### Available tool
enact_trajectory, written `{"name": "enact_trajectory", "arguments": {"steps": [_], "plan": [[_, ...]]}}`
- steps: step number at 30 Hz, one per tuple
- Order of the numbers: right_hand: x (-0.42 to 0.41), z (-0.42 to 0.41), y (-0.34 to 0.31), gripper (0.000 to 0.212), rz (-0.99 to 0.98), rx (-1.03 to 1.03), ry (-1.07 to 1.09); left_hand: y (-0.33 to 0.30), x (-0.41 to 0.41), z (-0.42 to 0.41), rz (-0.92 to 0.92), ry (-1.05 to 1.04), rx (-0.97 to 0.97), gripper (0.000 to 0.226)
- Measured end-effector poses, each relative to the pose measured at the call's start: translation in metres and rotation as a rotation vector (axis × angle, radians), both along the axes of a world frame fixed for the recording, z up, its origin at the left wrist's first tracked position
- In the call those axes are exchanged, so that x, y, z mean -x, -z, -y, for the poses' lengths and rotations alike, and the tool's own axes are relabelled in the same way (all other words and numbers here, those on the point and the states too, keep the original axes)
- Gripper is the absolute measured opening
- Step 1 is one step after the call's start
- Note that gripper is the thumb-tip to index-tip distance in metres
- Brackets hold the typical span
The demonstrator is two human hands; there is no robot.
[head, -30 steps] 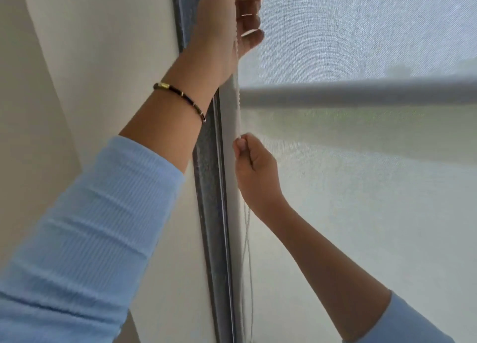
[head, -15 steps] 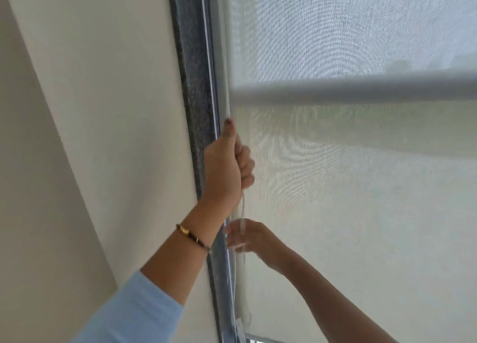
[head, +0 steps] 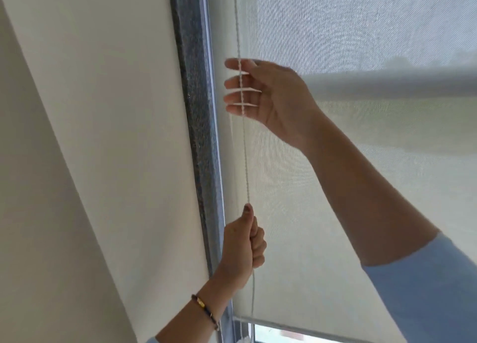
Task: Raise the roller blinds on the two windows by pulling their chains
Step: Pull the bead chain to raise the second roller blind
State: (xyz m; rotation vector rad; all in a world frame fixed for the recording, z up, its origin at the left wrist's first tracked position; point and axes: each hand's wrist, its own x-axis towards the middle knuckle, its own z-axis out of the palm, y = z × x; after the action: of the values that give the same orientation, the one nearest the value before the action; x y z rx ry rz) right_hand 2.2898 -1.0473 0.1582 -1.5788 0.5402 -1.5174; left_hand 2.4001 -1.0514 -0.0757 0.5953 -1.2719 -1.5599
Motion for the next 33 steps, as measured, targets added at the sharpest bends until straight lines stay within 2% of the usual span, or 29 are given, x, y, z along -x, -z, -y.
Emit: {"name": "enact_trajectory", "arguments": {"steps": [7, 12, 14, 16, 19, 21, 24, 28, 33], "plan": [[-0.016, 0.003, -0.027, 0.028, 0.031, 0.004, 0.059, 0.06, -0.012, -0.011, 0.164, -0.035, -0.159, 0.064], [-0.03, 0.002, 0.006, 0.036, -0.083, 0.052, 0.294, 0.094, -0.018, -0.016, 0.238, -0.006, -0.237, 0.065], [-0.032, -0.005, 0.018, 0.033, -0.076, 0.11, 0.345, 0.099, -0.019, -0.014, 0.258, 0.057, -0.215, 0.064], [-0.034, -0.011, 0.026, 0.033, -0.063, 0.153, 0.361, 0.09, -0.015, -0.009, 0.321, 0.115, -0.101, 0.063], [-0.035, -0.016, 0.038, 0.032, -0.081, 0.199, 0.413, 0.043, -0.003, 0.006, 0.34, 0.123, 0.027, 0.071], [-0.035, -0.016, 0.052, 0.032, -0.12, 0.221, 0.473, -0.01, -0.001, 0.018, 0.275, 0.057, 0.07, 0.068], [-0.028, -0.014, 0.083, 0.031, -0.168, 0.236, 0.566, -0.105, -0.008, 0.026, 0.15, -0.035, 0.248, 0.062], [-0.02, -0.013, 0.133, 0.028, -0.193, 0.16, 0.543, -0.213, -0.023, 0.016, 0.049, -0.06, 0.467, 0.067], [-0.021, -0.016, 0.19, 0.026, -0.244, 0.101, 0.547, -0.29, -0.014, 0.002, 0.044, -0.02, 0.58, 0.067]]}}
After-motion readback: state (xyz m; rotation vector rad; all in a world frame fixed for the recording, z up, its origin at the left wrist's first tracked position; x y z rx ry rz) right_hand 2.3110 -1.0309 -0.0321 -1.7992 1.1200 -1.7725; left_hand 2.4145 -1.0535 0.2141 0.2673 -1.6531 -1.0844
